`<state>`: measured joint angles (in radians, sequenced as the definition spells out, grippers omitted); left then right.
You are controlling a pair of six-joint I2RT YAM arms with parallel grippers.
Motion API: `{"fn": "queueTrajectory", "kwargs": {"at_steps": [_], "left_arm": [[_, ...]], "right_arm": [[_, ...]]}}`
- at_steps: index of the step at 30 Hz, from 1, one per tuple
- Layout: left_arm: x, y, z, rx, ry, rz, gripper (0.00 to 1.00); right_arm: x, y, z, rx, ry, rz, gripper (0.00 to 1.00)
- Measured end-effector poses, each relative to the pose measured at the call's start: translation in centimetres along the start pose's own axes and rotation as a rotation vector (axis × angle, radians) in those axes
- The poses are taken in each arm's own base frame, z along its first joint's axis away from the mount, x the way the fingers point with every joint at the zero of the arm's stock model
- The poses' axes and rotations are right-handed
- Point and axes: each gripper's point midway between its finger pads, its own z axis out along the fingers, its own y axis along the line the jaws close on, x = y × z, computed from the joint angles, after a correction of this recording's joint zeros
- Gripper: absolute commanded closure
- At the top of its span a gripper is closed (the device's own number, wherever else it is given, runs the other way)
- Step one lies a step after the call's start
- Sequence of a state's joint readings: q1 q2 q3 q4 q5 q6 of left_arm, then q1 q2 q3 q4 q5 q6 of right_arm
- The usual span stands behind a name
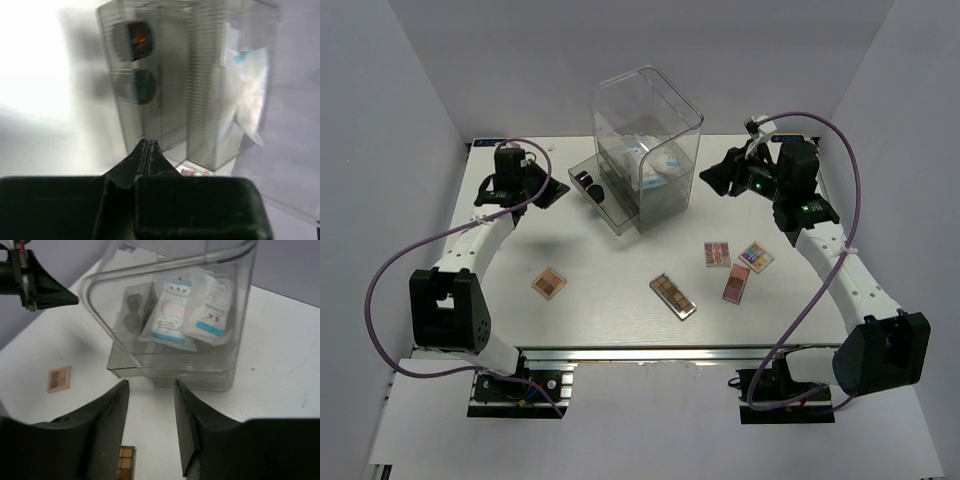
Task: Organize the makeup
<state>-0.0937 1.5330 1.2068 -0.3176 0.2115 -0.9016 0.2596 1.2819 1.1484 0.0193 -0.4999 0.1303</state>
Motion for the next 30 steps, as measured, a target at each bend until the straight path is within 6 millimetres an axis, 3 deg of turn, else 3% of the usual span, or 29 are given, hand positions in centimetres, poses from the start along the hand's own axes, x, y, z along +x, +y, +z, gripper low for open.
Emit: {"fn": "queueTrajectory", "kwargs": {"at_steps": [1, 4, 12, 19, 30], "left_arm": [[0.3, 0.8, 0.2, -0.009, 0.005, -0.012, 1.00], [2.0, 3.0, 1.2, -0.051, 0.055, -0.034, 1.00], [4.7, 7.0, 5.5, -0.151, 0.170, -0.073, 1.00], [5.0, 6.6, 9.1, -0.146, 0.221, -0.076, 1.00], [6.5, 5.3, 11.4, -0.118, 0.279, -0.102, 1.00]], "right_arm": [[0.3, -0.5, 0.2, 0.012, 0.006, 0.022, 0.69], [1.1, -1.8, 0.7, 0.042, 0.027, 0.068, 0.82], [0.8, -3.0, 1.1, 0.082, 0.023, 0.085, 0.81], [0.7, -3.6, 1.0, 0.109, 0.020, 0.080, 0.79], [0.6, -4.5, 0.7, 0.137, 0.016, 0.079, 0.79]]}}
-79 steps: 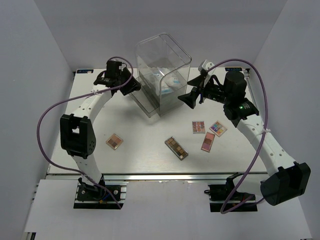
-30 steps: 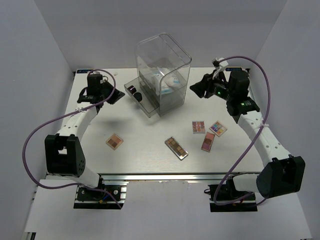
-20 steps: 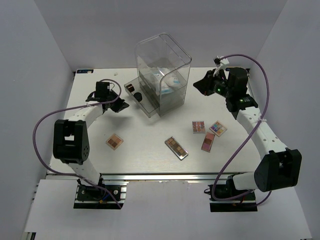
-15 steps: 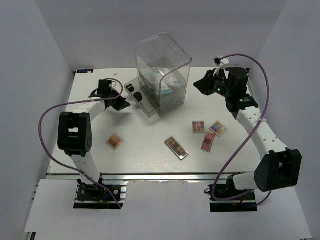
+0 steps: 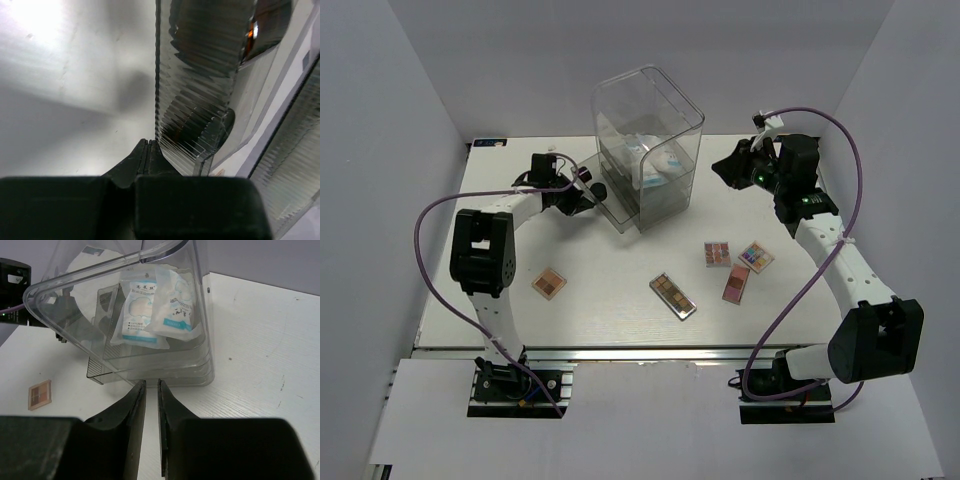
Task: Organize the makeup
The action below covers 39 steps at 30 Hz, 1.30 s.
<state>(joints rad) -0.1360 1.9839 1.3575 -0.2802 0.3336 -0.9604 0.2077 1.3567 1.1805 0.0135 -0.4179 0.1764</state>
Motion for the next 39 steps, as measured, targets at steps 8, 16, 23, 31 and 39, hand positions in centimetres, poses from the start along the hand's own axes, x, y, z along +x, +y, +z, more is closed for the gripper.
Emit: {"fn": "queueTrajectory", "kwargs": {"at_steps": [8, 16, 23, 31, 39], "left_arm": [[-1.3, -2.4, 1.0, 0.054, -0.012, -0.003, 0.99], [-1.6, -3.6, 1.0, 0.097, -0.021, -0.008, 0.99], [-1.8, -4.3, 0.9, 0.123, -0.027, -0.016, 0.99], [-1.9, -4.5, 0.9, 0.135, -0.030, -0.021, 0.99], [-1.9, -4.6, 0.9, 0.138, -0.030, -0.021, 0.99]], "right_arm": [[0.1, -0.3, -0.1, 0.007, 0.002, 0.003, 0.79], [0.0, -0.7, -0.2, 0.022, 0.000, -0.002, 0.53], [-1.5, -3.0, 1.2, 0.024, -0.040, 0.038, 0.11], [-7.4, -4.0, 4.2, -0.008, -0.145, 0.218, 0.11], [-10.1, -3.6, 6.8, -0.030, -0.174, 0.316, 0.11]]}}
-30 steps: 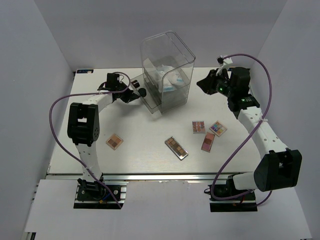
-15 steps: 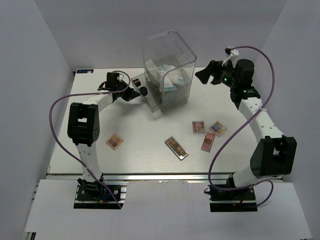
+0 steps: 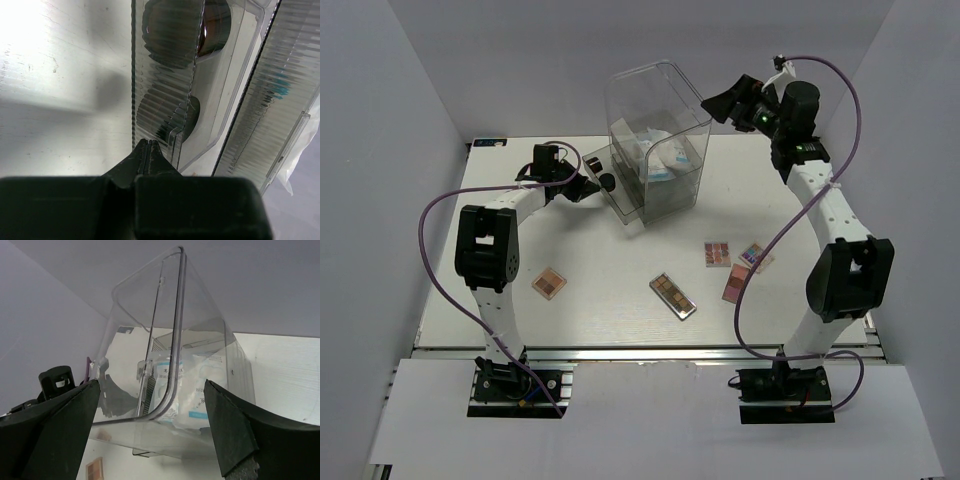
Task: Organize the makeup
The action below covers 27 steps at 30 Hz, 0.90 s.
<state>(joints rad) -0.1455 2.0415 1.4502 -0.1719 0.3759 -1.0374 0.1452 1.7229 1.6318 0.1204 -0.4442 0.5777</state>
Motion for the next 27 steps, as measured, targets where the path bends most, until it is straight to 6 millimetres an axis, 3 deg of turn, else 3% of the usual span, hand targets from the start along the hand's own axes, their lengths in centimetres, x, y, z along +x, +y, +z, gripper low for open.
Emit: {"fn": "queueTrajectory", "kwargs": {"at_steps": [3, 8, 10, 13, 27], "left_arm": [[0.0, 0.0, 0.0, 0.000, 0.000, 0.000, 0.99], [0.0, 0.0, 0.0, 0.001, 0.000, 0.001, 0.99], [0.0, -0.1, 0.0, 0.003, -0.001, 0.001, 0.99], [-0.1, -0.2, 0.0, 0.010, -0.003, 0.005, 0.99], [-0.4, -2.5, 0.1, 0.105, -0.020, 0.036, 0.98]], "right_arm": [[0.9, -0.6, 1.1, 0.021, 0.020, 0.022, 0.15], [3.9, -2.0, 2.5, 0.059, 0.090, 0.072, 0.37], [3.7, -1.8, 2.7, 0.050, 0.084, 0.065, 0.49], [3.1, -1.7, 2.8, 0.047, 0.067, 0.061, 0.57], [2.4, -1.5, 3.0, 0.047, 0.034, 0.041, 0.67]]}}
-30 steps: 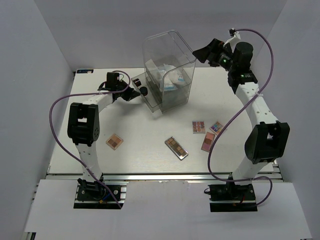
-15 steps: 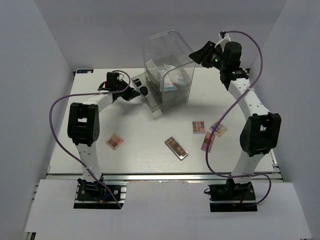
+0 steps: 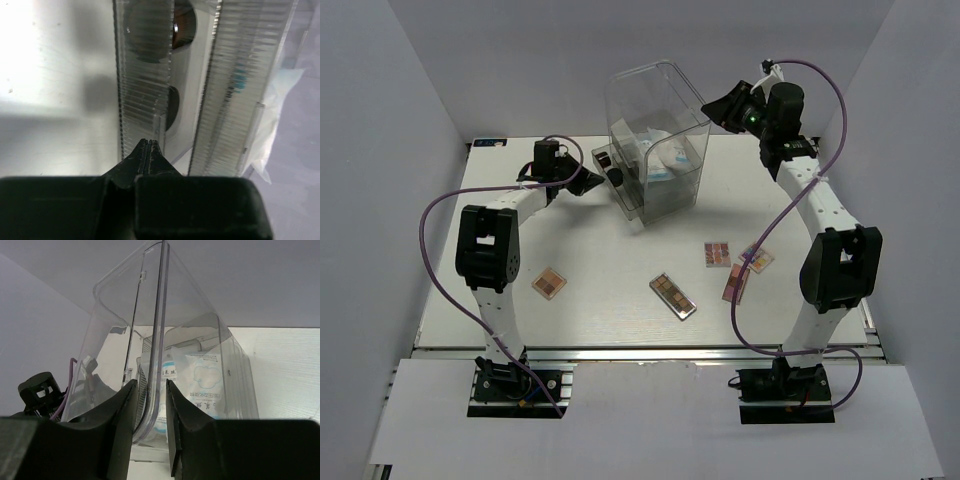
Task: Organize the makeup
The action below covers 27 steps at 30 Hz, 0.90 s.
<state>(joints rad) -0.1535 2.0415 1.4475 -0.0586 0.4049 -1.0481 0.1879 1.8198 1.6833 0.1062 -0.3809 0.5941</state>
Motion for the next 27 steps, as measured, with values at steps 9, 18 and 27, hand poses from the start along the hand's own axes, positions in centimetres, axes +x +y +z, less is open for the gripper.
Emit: {"fn": "queueTrajectory", "kwargs": {"at_steps": [9, 18, 27], "left_arm": [[-0.5, -2.4, 0.7, 0.094, 0.003, -0.001, 0.98], [0.8, -2.2, 3.0, 0.124, 0.054, -0.056, 0.98], [0.0, -2.1, 2.4, 0.099, 0.020, 0.002, 0.98]], "right_arm": [[1.1, 1.5, 0.5, -0.025, 0.018, -0.006, 0.68], [2.1, 3.1, 0.9, -0.051, 0.035, -0.009, 0.67], [2.1, 3.0, 0.9, -0.049, 0.032, -0.013, 0.67]]}}
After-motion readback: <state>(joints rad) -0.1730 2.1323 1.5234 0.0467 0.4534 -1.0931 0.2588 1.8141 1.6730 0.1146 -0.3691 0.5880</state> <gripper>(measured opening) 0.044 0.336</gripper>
